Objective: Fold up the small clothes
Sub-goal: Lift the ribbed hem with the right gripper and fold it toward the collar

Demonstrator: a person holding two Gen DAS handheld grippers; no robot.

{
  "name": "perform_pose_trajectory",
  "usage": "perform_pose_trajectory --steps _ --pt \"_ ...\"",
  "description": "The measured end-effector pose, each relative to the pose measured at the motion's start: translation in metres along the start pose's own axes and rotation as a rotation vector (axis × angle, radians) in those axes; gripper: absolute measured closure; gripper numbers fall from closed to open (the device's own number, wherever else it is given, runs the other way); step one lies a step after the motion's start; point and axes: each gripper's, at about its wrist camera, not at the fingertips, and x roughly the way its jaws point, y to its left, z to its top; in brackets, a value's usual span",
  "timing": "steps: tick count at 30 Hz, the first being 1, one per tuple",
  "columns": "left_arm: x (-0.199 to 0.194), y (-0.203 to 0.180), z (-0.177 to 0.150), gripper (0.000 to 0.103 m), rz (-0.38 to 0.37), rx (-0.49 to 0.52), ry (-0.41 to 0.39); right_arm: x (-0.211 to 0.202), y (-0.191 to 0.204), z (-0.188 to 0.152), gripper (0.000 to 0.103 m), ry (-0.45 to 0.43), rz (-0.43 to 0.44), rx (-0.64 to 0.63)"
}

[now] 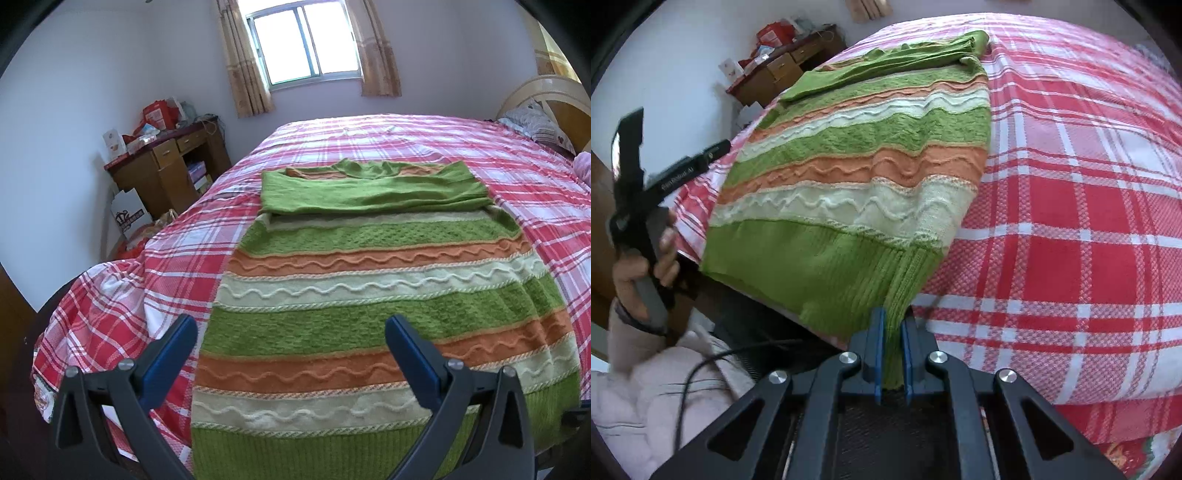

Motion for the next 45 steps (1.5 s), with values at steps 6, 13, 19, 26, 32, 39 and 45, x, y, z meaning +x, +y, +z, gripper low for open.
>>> perform_pose_trajectory --steps 6,13,19,26,32,39,45 --pt "0.006 0.007 0.001 0.000 0.005 -0.019 0.016 -0.033 0.009 0.028 0.095 -0.104 0.132 0.049" --pt "0.007 0.013 0.002 0.000 0.026 -0.020 0.016 -0.038 0.008 0.079 0.097 -0.224 0.056 0.056" --pt "0.014 0.022 0.002 0.000 0.015 -0.031 0.035 -0.015 -0.012 0.120 0.098 -0.269 -0.019 0.116" --pt "0.012 0.074 0.006 0.000 0.014 -0.070 0.018 0.028 -0.044 0.140 0.103 -0.232 -0.047 0.193" --pt "0.010 0.099 -0.007 0.000 0.076 -0.052 -0.015 -0.003 -0.040 0.122 0.103 -0.283 -0.019 0.134" --pt "0.026 0.076 -0.017 0.000 -0.024 -0.049 0.054 -0.018 -0.010 0.093 0.102 -0.188 0.048 -0.003" --pt "0.015 0.049 -0.020 0.000 -0.020 0.059 0.027 0.014 0.023 0.088 0.101 -0.073 0.065 -0.142"
